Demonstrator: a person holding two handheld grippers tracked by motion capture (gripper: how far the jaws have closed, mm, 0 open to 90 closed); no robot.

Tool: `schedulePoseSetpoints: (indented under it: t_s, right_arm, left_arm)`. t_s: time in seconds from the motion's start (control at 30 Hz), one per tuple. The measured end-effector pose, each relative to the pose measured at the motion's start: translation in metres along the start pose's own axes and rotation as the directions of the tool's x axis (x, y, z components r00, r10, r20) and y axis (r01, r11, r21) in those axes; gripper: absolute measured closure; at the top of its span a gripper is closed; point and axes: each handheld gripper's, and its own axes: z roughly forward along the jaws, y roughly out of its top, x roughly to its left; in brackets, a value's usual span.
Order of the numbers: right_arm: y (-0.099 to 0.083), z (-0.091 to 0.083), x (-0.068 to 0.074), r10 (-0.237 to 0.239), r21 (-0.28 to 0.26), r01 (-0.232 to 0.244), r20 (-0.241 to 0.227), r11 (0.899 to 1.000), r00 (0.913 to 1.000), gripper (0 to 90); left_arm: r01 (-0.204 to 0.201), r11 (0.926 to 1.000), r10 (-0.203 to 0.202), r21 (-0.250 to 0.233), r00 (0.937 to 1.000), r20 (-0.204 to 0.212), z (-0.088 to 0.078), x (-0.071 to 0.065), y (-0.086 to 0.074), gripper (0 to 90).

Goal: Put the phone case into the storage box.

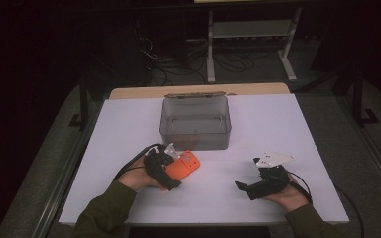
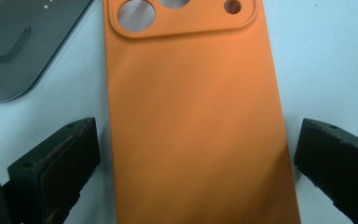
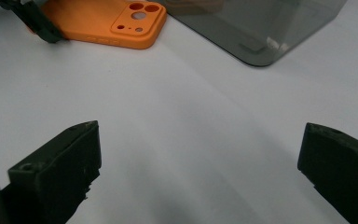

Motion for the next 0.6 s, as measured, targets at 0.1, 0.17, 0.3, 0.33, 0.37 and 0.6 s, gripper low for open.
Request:
schedulePoseSetpoints:
  t_s: [0.1,0.17,0.3,0.33,0.37,0.6]
  right_arm:
    - [0.0,0.0,0.0001,0.001,0.0,-0.001,0.0,1.0,1.0,0.0]
    - [0.0001,0.0,0.0001,-0.001,0.0,0.001,-0.001,1.0,1.0,0.0]
    - [0.0002,-0.0004,0.0001,0.0,-0.003,0.0,0.0,1.0,1.0,0.0]
    - [0.0003,-0.0004,0.0002,0.0,-0.004,0.0,0.0,1.0,1.0,0.0]
    - [0.0002,-0.0005,0.0003,0.001,-0.004,-0.001,0.0,1.0,1.0,0.0]
    - [0.0003,-0.0008,0.0008,0.001,-0.005,-0.001,0.0,1.0,1.0,0.0]
  left_arm:
    - [-0.004,1.0,0.004,-0.004,1.0,0.002,-0.0012,-0.0002,-0.0004,1.5]
    - [-0.012,0.9999,0.012,-0.012,0.9999,0.006,-0.0027,-0.0006,-0.0007,5.4]
    - [-0.012,0.9999,0.012,-0.012,0.9999,0.003,-0.0033,-0.0005,-0.0011,7.3]
    - [-0.009,0.9999,0.009,-0.012,1.0,0.002,-0.0036,-0.0006,-0.0011,7.6]
    - [-0.011,0.9999,0.011,-0.012,0.9999,0.002,-0.0041,-0.0004,-0.0012,8.9]
    - [0.002,0.9997,-0.002,-0.026,1.0,-0.004,-0.0053,-0.0004,-0.0027,13.2]
